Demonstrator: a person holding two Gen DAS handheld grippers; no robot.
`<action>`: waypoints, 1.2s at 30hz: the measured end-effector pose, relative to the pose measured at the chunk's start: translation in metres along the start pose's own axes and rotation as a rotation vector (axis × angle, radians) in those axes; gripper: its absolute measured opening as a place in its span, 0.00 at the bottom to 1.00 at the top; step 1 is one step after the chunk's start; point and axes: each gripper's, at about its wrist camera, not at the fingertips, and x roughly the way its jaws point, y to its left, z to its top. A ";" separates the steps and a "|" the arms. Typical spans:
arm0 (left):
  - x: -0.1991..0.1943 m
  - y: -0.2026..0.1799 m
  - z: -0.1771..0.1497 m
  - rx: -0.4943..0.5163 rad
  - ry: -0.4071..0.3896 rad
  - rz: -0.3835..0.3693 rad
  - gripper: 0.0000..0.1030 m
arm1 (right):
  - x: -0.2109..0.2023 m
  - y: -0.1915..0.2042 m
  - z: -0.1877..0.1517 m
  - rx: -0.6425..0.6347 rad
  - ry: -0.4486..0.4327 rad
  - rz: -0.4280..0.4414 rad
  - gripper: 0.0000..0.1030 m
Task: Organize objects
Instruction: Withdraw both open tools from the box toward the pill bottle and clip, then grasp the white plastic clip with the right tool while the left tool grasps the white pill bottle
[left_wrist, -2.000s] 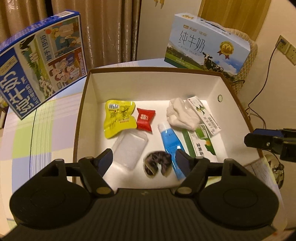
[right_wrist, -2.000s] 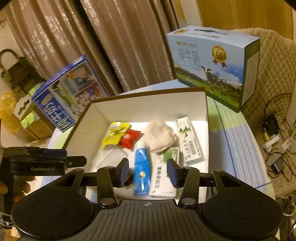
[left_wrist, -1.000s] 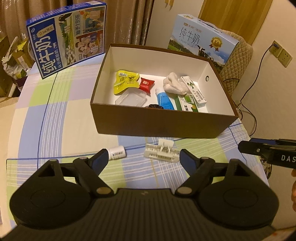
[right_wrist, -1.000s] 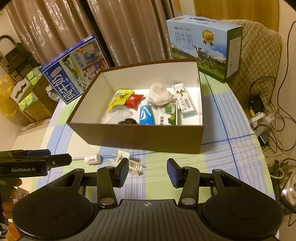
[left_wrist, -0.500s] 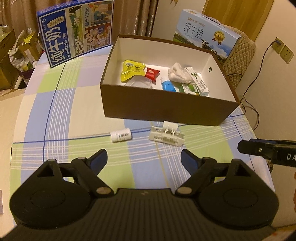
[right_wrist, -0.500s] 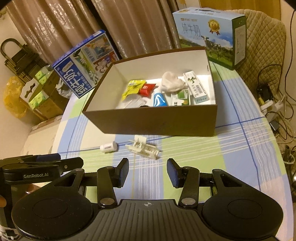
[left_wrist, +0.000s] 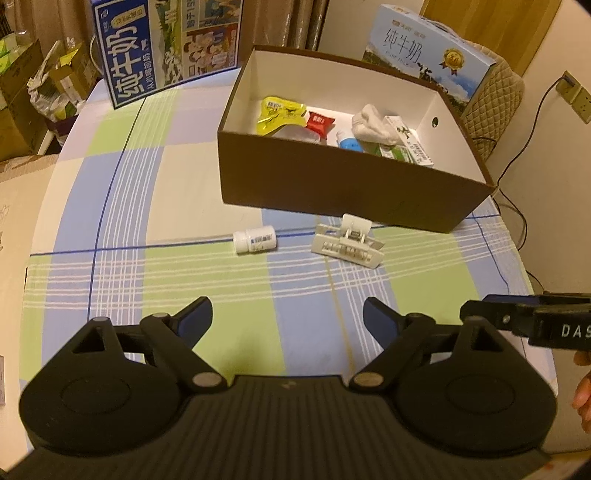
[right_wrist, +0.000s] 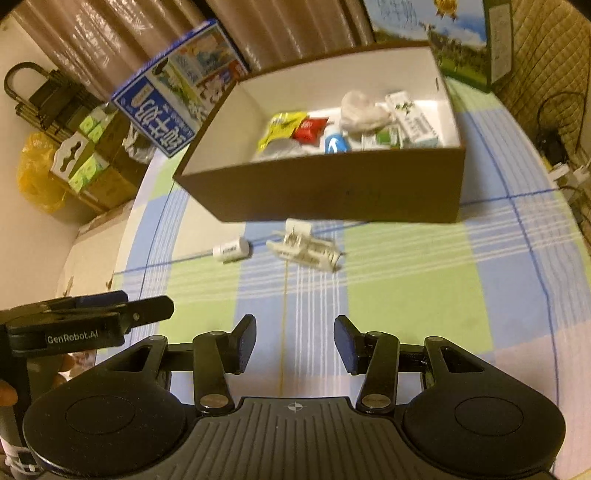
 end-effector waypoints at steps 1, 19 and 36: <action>0.001 0.001 -0.001 -0.001 0.005 0.001 0.84 | 0.002 0.000 -0.001 0.003 0.003 0.002 0.48; 0.014 0.010 -0.012 -0.023 0.053 0.025 0.84 | 0.004 -0.001 0.001 -0.005 -0.086 0.084 0.76; 0.018 0.017 -0.012 -0.038 0.061 0.033 0.86 | 0.028 0.000 0.006 -0.144 -0.053 0.024 0.76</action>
